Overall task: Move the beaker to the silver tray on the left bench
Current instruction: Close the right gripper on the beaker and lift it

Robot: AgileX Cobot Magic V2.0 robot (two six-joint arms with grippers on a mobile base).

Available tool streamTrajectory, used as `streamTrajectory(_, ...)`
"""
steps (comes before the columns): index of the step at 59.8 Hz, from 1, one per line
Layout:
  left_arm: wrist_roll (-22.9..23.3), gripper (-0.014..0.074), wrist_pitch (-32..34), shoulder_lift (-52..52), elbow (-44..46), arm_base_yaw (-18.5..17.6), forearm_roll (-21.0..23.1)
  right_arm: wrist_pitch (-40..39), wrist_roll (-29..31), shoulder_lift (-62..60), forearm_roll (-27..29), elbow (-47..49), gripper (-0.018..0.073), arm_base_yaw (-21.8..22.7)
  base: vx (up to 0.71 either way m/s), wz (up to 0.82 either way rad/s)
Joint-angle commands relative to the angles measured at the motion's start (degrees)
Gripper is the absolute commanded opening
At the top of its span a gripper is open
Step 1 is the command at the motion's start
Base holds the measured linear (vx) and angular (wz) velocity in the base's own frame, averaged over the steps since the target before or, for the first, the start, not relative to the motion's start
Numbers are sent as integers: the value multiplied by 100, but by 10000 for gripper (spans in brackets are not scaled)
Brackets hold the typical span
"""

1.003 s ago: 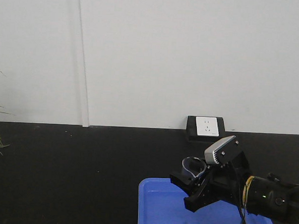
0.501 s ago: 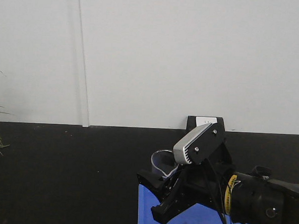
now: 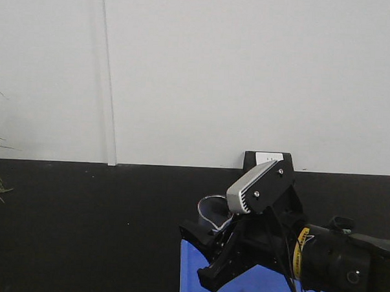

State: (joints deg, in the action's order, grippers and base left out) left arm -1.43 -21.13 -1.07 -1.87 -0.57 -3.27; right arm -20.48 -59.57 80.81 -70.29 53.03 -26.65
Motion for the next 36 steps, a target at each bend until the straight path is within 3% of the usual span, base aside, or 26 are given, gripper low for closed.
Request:
streamTrajectory(1, 10, 1, 466, -41, -113, -31, 17, -160, 1, -211, 148, 154, -14, 5, 0, 0)
streamTrajectory(36, 10, 1, 466, -41, -113, -31, 17, -160, 1, -211, 148, 154, -14, 5, -8, -2)
